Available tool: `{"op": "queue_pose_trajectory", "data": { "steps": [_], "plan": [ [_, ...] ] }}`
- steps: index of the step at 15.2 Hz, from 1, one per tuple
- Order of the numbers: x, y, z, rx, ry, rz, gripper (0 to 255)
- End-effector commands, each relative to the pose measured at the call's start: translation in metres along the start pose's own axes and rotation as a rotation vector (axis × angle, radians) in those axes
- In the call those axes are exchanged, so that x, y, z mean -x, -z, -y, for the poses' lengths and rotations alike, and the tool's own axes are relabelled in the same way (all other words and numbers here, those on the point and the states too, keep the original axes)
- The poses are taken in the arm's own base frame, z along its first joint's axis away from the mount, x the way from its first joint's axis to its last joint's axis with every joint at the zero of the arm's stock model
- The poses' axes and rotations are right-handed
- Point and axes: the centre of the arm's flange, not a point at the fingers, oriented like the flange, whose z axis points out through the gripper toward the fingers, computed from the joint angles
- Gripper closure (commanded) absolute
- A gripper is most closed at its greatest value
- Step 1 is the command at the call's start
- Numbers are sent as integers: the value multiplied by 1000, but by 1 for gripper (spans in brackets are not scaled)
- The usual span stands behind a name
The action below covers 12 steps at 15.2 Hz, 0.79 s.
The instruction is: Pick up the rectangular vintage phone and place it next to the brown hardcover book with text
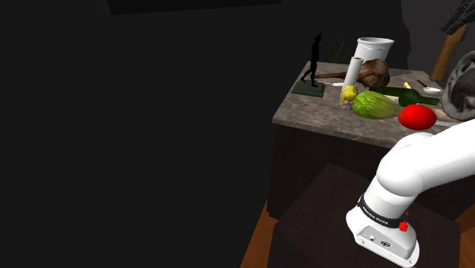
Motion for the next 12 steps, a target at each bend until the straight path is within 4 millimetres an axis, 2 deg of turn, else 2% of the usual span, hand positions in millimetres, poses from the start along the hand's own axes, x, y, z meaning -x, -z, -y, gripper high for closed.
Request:
{"op": "queue_pose_trajectory", "data": {
  "steps": [1, 11, 12],
  "plan": [
    [19, 13, 2, -2, 1, 0, 255],
    [127, 95, 15, -2, 1, 0, 255],
    [129, 90, 15, -2, 1, 0, 255]
  ]
}}
